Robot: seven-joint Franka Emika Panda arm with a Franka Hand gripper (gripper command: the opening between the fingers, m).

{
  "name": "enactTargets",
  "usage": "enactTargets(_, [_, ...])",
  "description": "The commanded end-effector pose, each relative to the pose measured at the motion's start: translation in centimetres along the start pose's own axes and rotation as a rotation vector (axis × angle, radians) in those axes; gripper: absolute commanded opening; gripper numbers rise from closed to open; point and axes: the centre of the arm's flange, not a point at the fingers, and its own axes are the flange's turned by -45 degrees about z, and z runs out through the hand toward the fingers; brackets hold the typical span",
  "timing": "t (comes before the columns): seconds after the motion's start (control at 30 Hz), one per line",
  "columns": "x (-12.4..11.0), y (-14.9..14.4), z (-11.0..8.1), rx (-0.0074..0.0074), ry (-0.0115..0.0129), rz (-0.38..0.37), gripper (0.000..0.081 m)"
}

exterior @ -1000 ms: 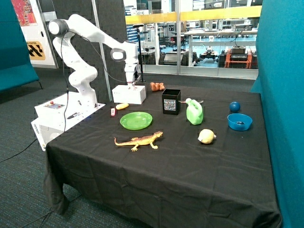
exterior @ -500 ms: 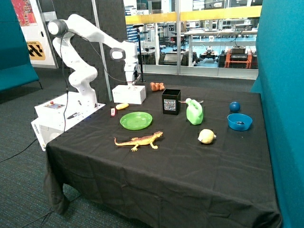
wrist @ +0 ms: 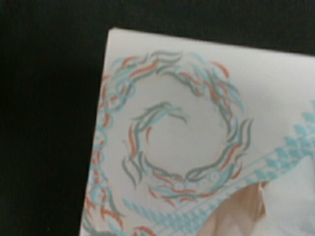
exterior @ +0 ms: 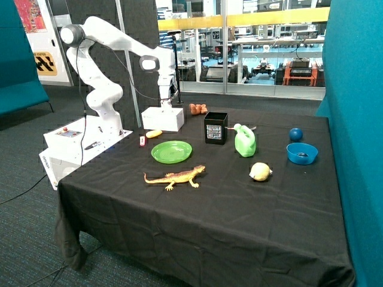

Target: Dry the plate

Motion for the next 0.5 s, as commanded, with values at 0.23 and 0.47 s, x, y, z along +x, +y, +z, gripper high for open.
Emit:
enactTargets(0.23, [1.6,-0.1,-2.4,-0.0032,-0.0101,-0.019,0.0000])
enactTargets(0.47, [2.8,0.1,-3.8,-0.0033,-0.0101,-0.002,0.0000])
